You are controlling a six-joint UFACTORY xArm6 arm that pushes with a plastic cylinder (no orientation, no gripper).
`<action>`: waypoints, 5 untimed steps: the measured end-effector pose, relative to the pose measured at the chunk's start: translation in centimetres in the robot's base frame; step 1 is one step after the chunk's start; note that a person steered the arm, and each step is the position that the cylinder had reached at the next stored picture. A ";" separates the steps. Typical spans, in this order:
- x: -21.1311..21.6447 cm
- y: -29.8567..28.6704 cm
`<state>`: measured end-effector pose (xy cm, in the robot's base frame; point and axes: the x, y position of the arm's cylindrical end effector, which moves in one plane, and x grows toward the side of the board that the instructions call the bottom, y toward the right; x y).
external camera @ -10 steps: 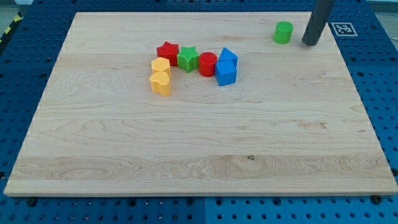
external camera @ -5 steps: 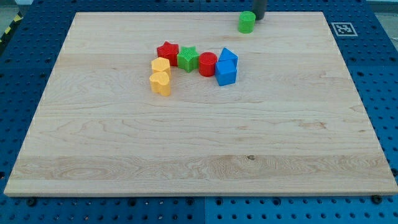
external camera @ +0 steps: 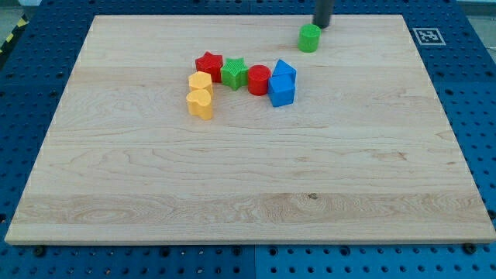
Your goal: Push the green circle into the top left side of the blue triangle
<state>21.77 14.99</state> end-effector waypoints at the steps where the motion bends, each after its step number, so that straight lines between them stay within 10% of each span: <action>1: 0.9 0.1; 5: 4.1 -6.3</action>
<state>25.86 8.74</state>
